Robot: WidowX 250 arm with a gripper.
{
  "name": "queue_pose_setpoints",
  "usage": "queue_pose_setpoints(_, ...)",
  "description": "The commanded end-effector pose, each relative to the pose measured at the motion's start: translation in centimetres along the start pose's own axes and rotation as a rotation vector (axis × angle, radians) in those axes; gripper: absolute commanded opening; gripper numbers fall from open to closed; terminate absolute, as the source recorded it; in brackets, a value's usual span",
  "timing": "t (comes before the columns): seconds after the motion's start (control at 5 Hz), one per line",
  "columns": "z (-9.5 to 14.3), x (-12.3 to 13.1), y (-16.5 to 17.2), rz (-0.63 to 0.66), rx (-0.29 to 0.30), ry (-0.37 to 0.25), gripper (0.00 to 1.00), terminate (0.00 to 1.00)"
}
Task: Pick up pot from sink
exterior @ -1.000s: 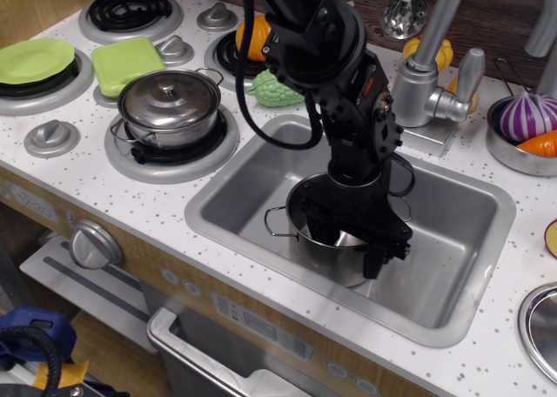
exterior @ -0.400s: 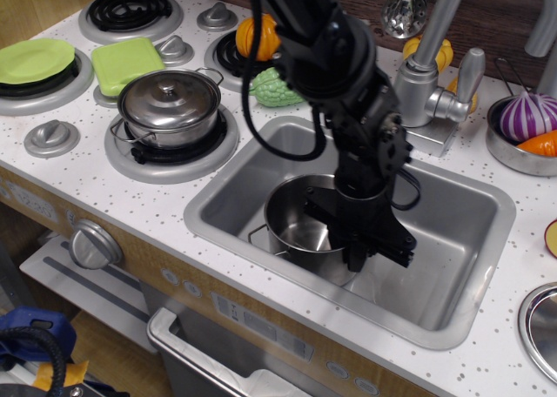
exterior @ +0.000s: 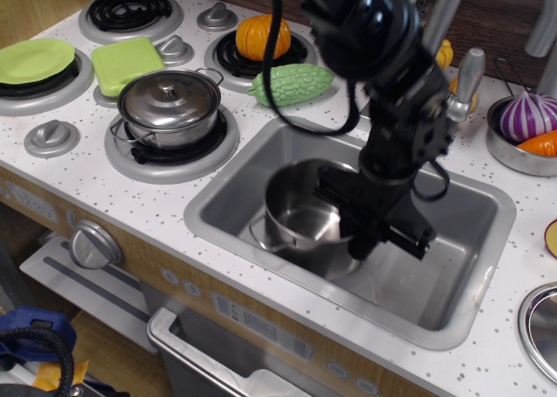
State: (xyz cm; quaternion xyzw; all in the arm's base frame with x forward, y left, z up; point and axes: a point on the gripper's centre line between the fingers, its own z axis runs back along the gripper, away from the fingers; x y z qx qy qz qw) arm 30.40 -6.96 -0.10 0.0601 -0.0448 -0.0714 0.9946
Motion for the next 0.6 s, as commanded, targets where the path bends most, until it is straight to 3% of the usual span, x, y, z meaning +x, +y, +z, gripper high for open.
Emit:
queue_pose_setpoints(0.0,6.5,3.1,0.4,-0.027,0.051,-0.024,0.0,0.0)
queue_pose_setpoints(0.2,8.4,3.7,-0.2,-0.038,0.107,0.004,0.0,0.0)
queue_pose_setpoints(0.4,8.7,3.9,-0.4,-0.051,0.106,-0.034,0.0,1.0)
